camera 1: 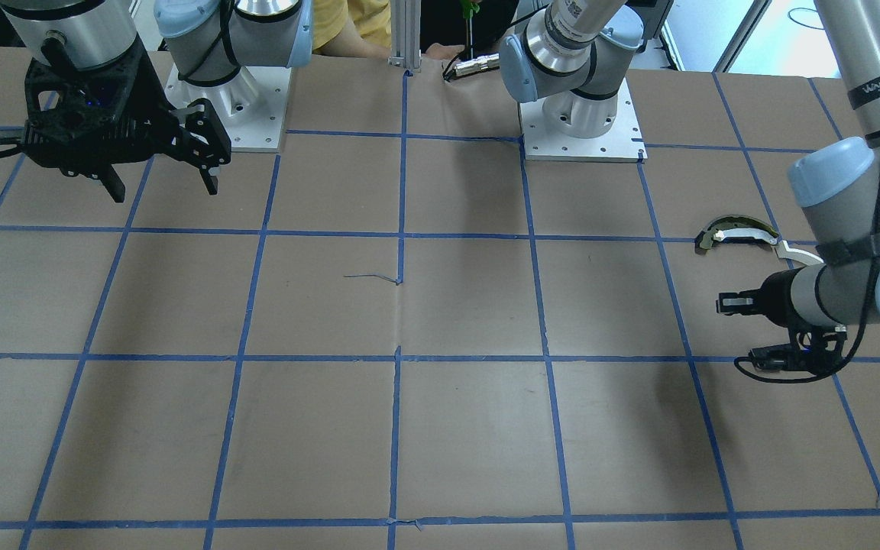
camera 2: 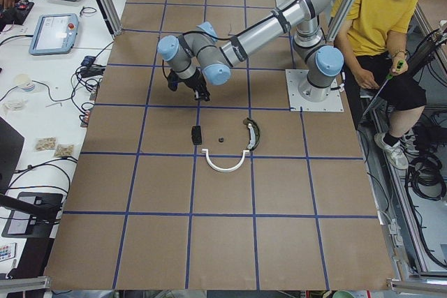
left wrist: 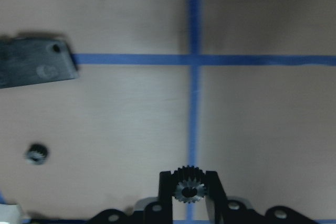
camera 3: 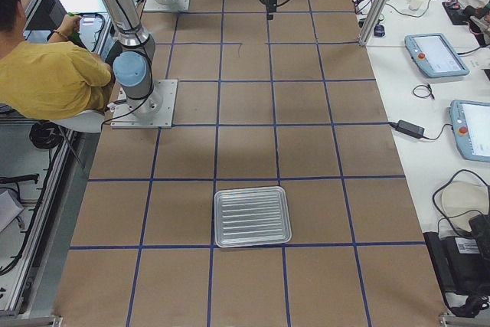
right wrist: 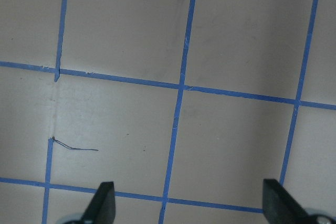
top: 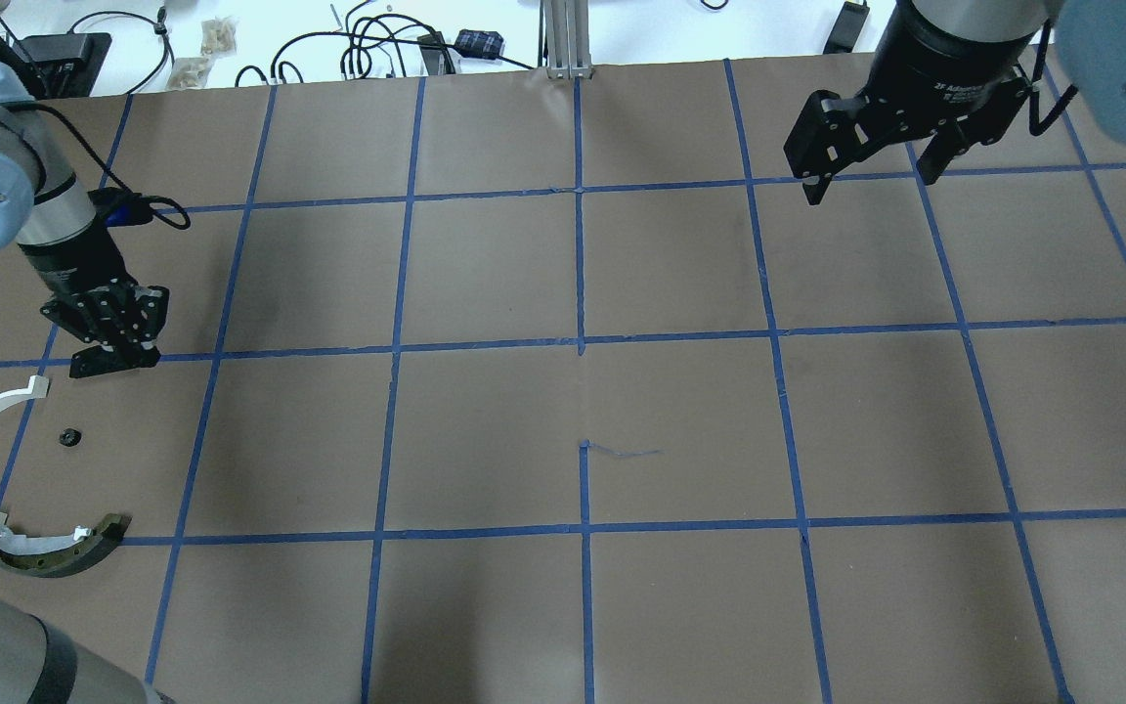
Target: Place bearing gear from tray to pile
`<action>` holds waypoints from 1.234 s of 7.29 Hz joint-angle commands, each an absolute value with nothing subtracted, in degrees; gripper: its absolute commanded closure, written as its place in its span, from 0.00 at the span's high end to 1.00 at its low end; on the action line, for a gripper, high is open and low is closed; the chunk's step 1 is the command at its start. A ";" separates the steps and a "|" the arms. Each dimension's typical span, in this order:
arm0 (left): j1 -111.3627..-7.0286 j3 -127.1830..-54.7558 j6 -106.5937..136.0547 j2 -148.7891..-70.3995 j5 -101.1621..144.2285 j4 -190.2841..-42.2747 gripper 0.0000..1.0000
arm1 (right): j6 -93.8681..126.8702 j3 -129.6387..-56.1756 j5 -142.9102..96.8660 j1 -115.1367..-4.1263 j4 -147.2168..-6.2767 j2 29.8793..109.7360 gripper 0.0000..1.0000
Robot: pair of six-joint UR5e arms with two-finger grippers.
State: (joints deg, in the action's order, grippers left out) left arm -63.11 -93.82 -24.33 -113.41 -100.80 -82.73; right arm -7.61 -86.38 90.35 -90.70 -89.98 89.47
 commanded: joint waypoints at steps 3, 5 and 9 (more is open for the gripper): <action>-57.13 -98.25 -30.93 -116.10 -105.72 -75.78 0.00 | -7.65 -86.40 90.35 -90.70 -90.00 89.47 1.00; -57.13 -98.35 -30.94 -118.03 -105.82 -73.48 0.00 | -7.65 -86.40 90.35 -90.70 -90.09 89.47 1.00; -56.08 -99.14 -31.03 -118.30 -108.46 -73.65 0.00 | -7.65 -86.40 90.35 -90.53 -90.09 89.47 1.00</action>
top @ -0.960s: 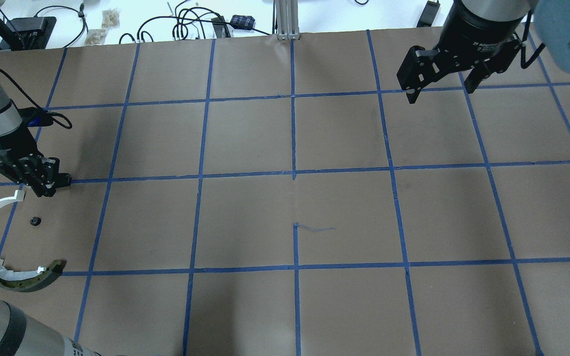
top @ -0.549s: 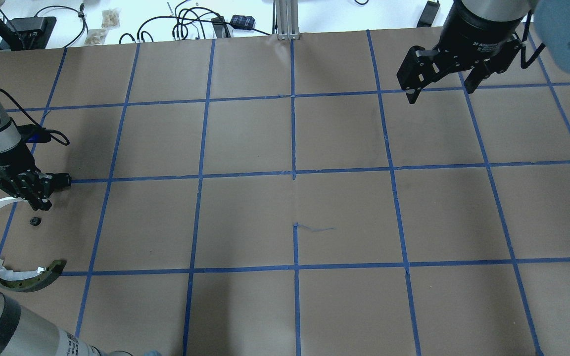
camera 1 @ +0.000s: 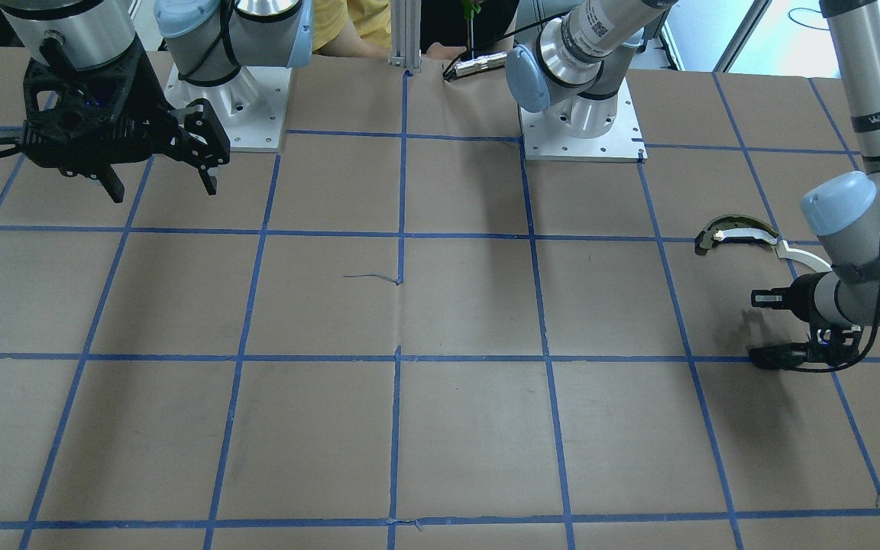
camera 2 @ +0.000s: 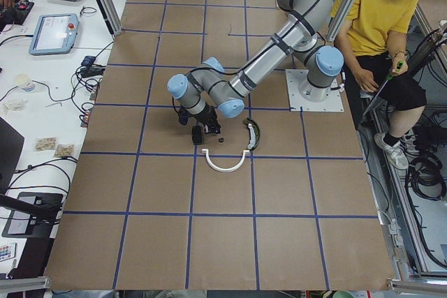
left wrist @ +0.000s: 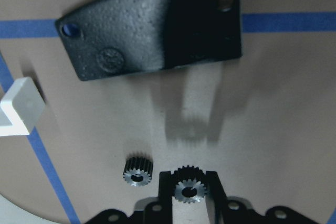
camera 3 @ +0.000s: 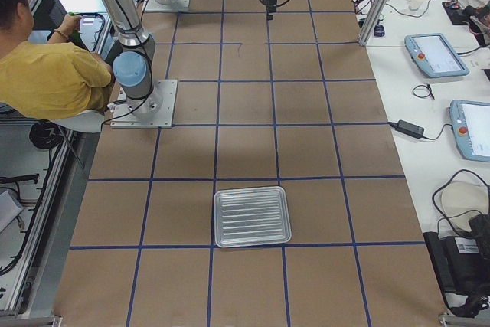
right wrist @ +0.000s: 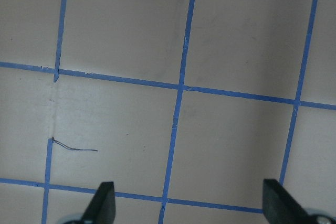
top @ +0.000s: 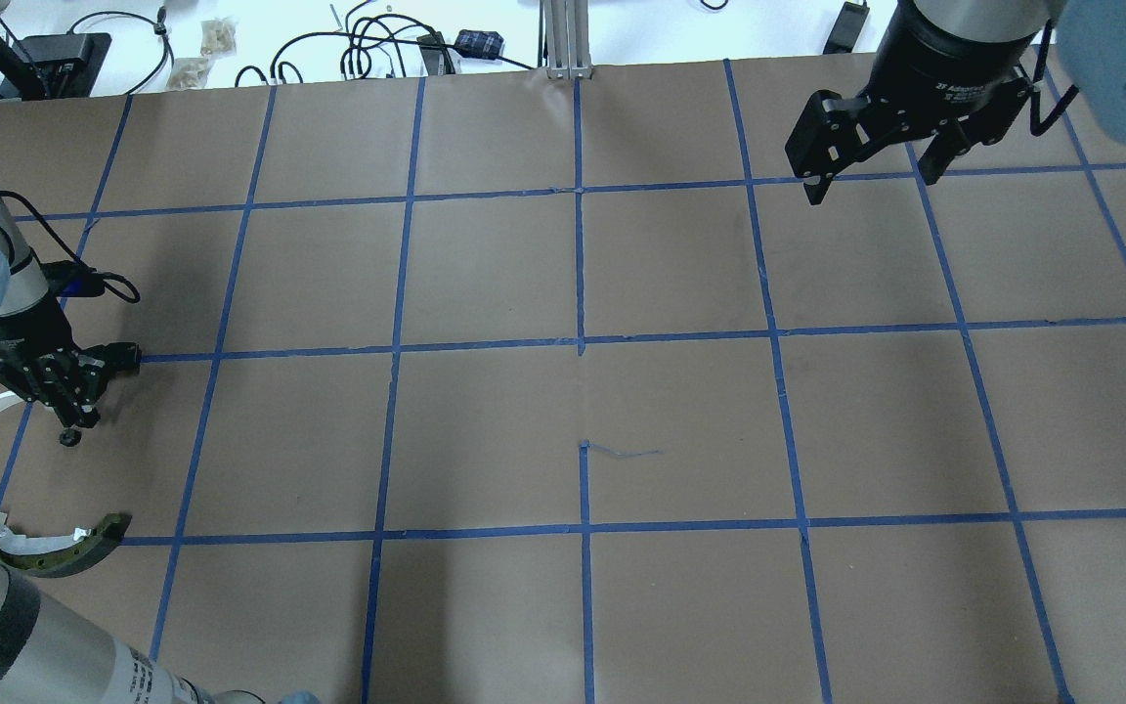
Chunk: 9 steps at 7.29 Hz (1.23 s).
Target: Place bearing gear from tray to pile
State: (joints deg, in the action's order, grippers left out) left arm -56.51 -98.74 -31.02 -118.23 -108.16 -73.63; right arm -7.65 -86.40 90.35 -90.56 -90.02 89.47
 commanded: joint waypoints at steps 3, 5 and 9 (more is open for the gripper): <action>-56.07 -99.14 -30.94 -119.44 -108.72 -72.78 0.00 | -7.65 -86.40 90.44 -90.53 -90.09 89.47 1.00; -56.07 -99.14 -30.94 -119.44 -108.72 -72.77 0.39 | -7.65 -86.40 90.44 -90.53 -90.09 89.47 1.00; -56.34 -98.79 -30.41 -118.22 -108.72 -73.03 0.80 | -7.73 -86.40 90.44 -90.53 -90.09 89.47 1.00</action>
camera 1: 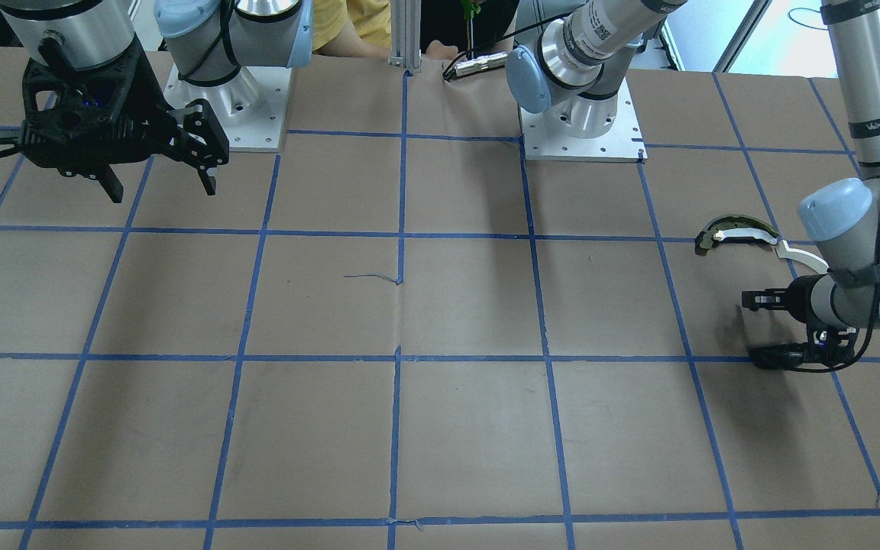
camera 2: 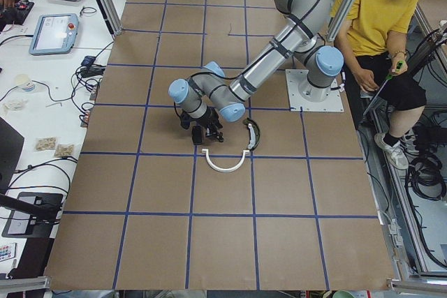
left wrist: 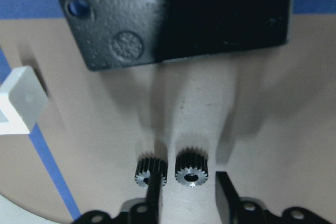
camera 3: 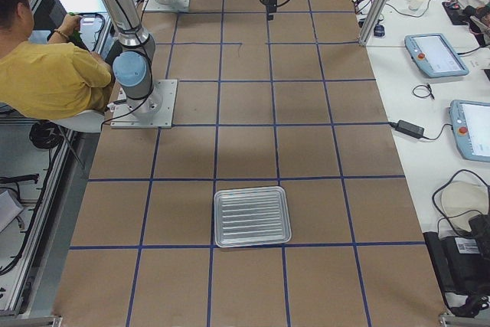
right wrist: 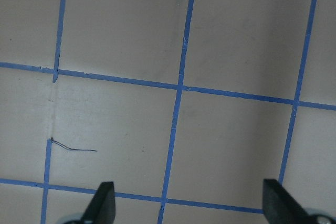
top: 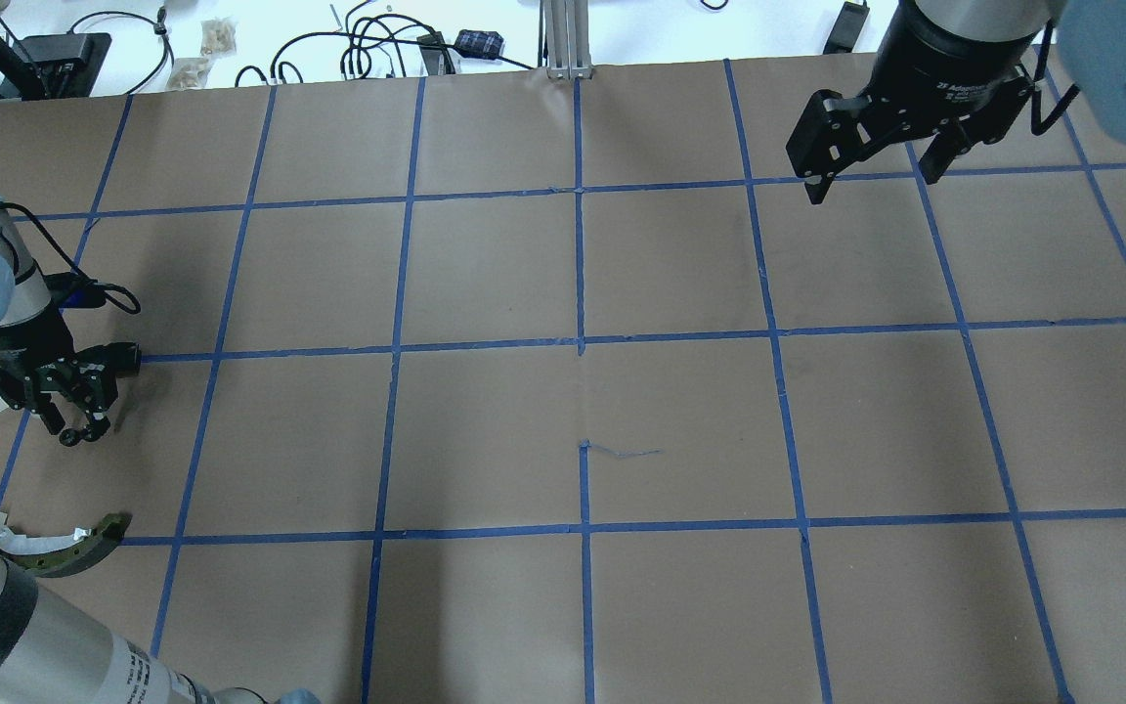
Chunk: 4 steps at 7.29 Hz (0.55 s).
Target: Place bearing gear from tray to pile
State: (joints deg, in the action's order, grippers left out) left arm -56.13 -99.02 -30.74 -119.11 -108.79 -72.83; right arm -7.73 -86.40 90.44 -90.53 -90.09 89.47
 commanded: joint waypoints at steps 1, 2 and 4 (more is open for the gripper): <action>-57.03 -97.66 -28.41 -116.91 -105.41 -73.04 1.00 | -7.73 -86.40 90.44 -90.53 -90.09 89.47 1.00; -57.74 -95.99 -25.34 -114.89 -102.68 -74.78 1.00 | -7.73 -86.40 90.44 -90.53 -90.09 89.47 1.00; -65.52 -90.73 -20.96 -109.02 -99.85 -80.92 1.00 | -7.73 -86.40 90.44 -90.53 -90.09 89.47 1.00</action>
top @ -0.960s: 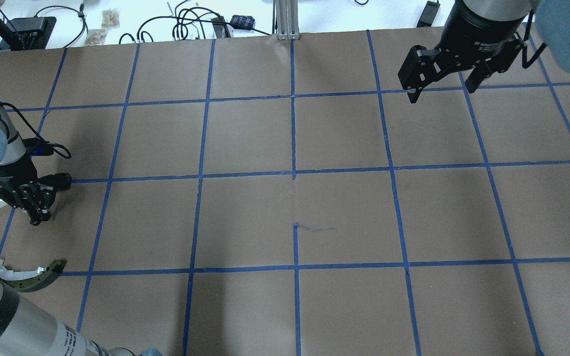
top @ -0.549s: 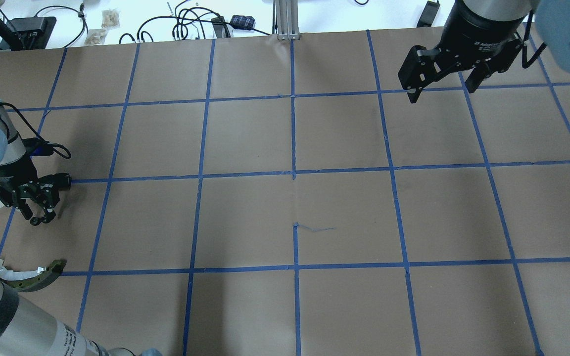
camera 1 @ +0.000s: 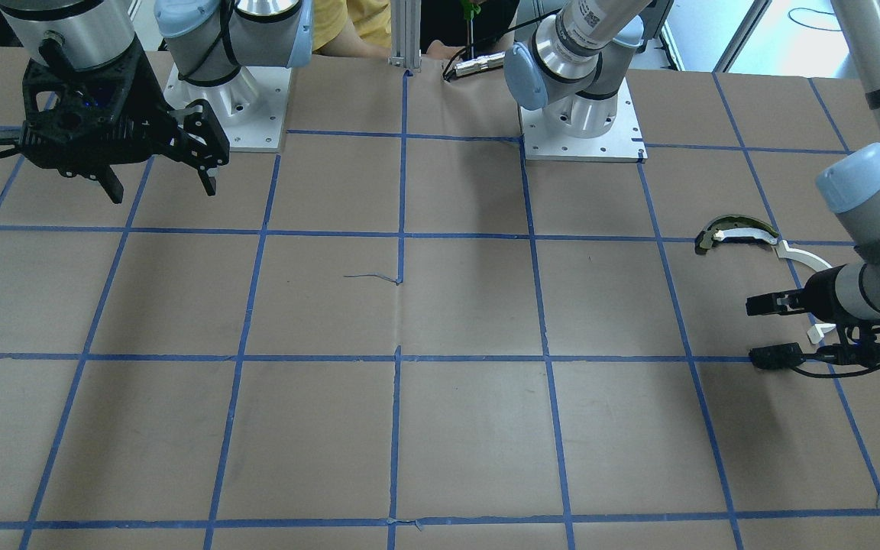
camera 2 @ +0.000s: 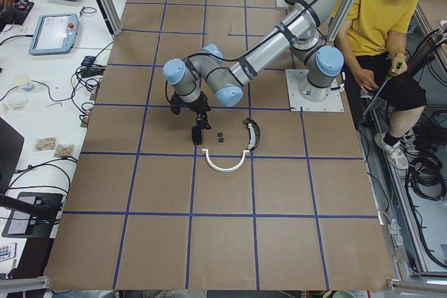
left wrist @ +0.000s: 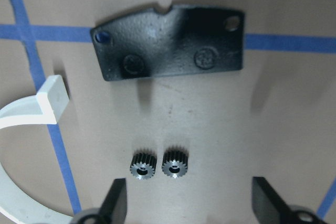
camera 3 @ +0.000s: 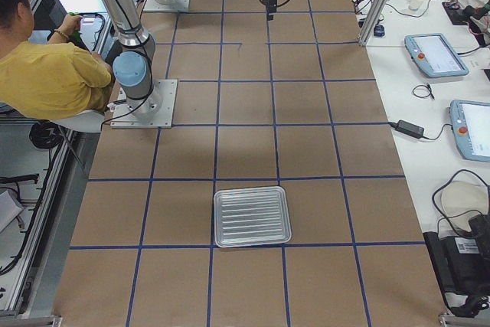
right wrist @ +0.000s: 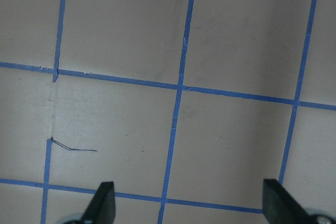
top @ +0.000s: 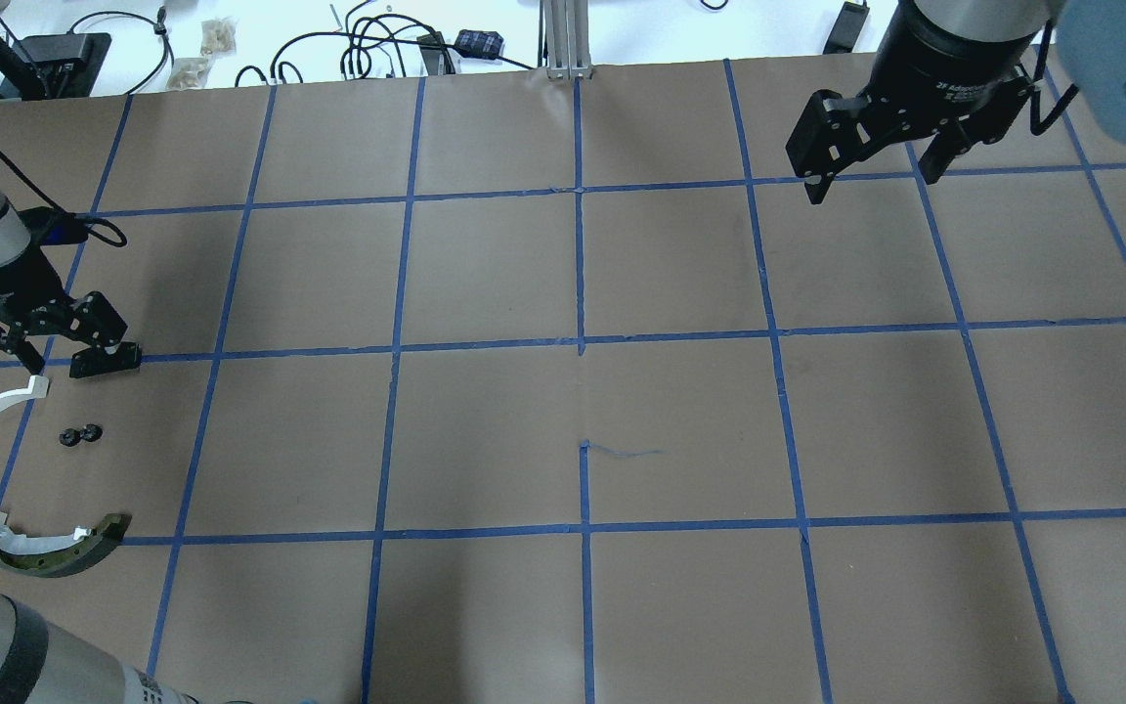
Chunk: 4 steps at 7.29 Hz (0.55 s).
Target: Place bearing gear from tray to pile
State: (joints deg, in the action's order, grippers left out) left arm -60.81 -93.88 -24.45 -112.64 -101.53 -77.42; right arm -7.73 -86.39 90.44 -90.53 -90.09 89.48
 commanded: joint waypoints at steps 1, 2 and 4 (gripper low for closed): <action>-70.09 -89.49 -18.05 -105.07 -96.36 -81.47 1.00 | -7.73 -86.40 90.44 -90.53 -90.09 89.47 1.00; -73.88 -89.56 -17.84 -101.38 -93.81 -83.56 1.00 | -7.73 -86.40 90.44 -90.53 -90.09 89.47 1.00; -79.95 -89.99 -11.48 -93.99 -92.90 -86.47 1.00 | -7.73 -86.40 90.53 -90.53 -90.09 89.47 1.00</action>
State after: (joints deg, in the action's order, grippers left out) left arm -75.85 -89.72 -16.27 -98.61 -93.63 -84.44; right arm -7.73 -86.40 90.50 -90.53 -90.09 89.47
